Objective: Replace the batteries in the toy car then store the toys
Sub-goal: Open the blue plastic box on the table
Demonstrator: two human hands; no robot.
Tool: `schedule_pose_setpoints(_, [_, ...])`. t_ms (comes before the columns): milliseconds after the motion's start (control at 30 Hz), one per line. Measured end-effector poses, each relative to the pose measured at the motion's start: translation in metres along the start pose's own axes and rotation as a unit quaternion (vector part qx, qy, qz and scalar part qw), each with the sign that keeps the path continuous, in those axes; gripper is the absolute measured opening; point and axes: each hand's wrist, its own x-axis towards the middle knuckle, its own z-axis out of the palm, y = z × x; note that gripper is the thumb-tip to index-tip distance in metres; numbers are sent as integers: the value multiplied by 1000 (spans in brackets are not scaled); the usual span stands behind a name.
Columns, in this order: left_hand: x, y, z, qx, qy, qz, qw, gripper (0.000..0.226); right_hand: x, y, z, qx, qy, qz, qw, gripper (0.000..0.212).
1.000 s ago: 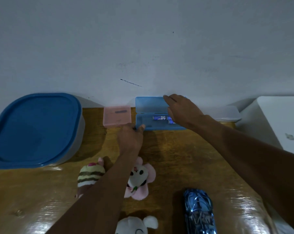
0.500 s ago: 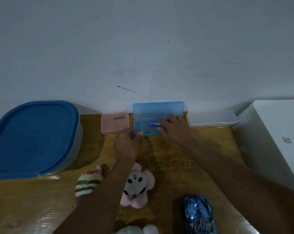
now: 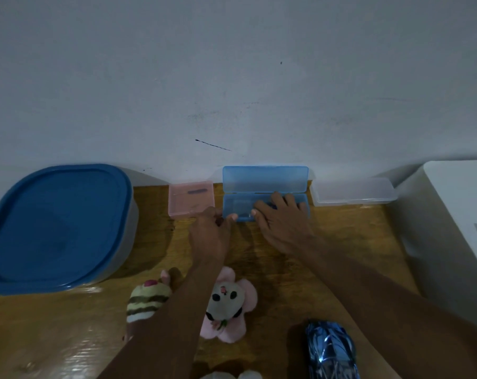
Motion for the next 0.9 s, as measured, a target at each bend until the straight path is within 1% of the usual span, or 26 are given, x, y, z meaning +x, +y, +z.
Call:
schedule_pose_setpoints(100, [0, -2, 1, 2, 0, 9, 1000, 24, 3, -1, 2, 10, 6, -10, 1000, 45])
schedule_pose_setpoints(200, [-1, -6, 3, -11, 2, 12, 1000, 21, 8, -1, 3, 29, 13, -10, 999, 47])
schedule_pose_setpoints(300, [0, -8, 4, -17, 4, 5, 1000, 21, 11, 1, 7, 30, 46, -20, 998, 51])
schedule_pose_setpoints(400, [1, -7, 4, -20, 1, 2, 1000, 20, 13, 3, 10, 44, 64, -24, 997, 45])
schedule_pose_setpoints(467, [2, -7, 3, -16, -4, 0, 1000, 20, 16, 4, 10, 81, 73, -18, 994, 39])
schedule_pose_setpoints(567, [2, -6, 3, -8, -2, -7, 1000, 20, 18, 7, 11, 130, 99, -8, 986, 36])
schedule_pose_setpoints(633, [2, -4, 2, -6, -1, -9, 1000, 21, 18, 8, 9, 167, 124, -7, 978, 35])
schedule_pose_setpoints(667, [2, -3, 2, -7, -2, -12, 1000, 22, 17, 8, 6, 176, 150, -12, 973, 35])
schedule_pose_setpoints(733, [3, -1, 0, -4, -6, -19, 1000, 22, 14, 9, 1, 158, 223, -33, 961, 33])
schedule_pose_setpoints(767, [3, 1, 0, 1, -8, -23, 1000, 22, 11, 9, -2, 147, 247, -51, 956, 31])
schedule_pose_setpoints(833, [4, 2, 0, 7, -10, -31, 999, 23, -1, 9, -4, 130, 256, -110, 951, 26])
schedule_pose_setpoints(900, [4, 2, 1, 6, -6, -35, 999, 24, -16, 10, 1, 99, 234, -173, 952, 19])
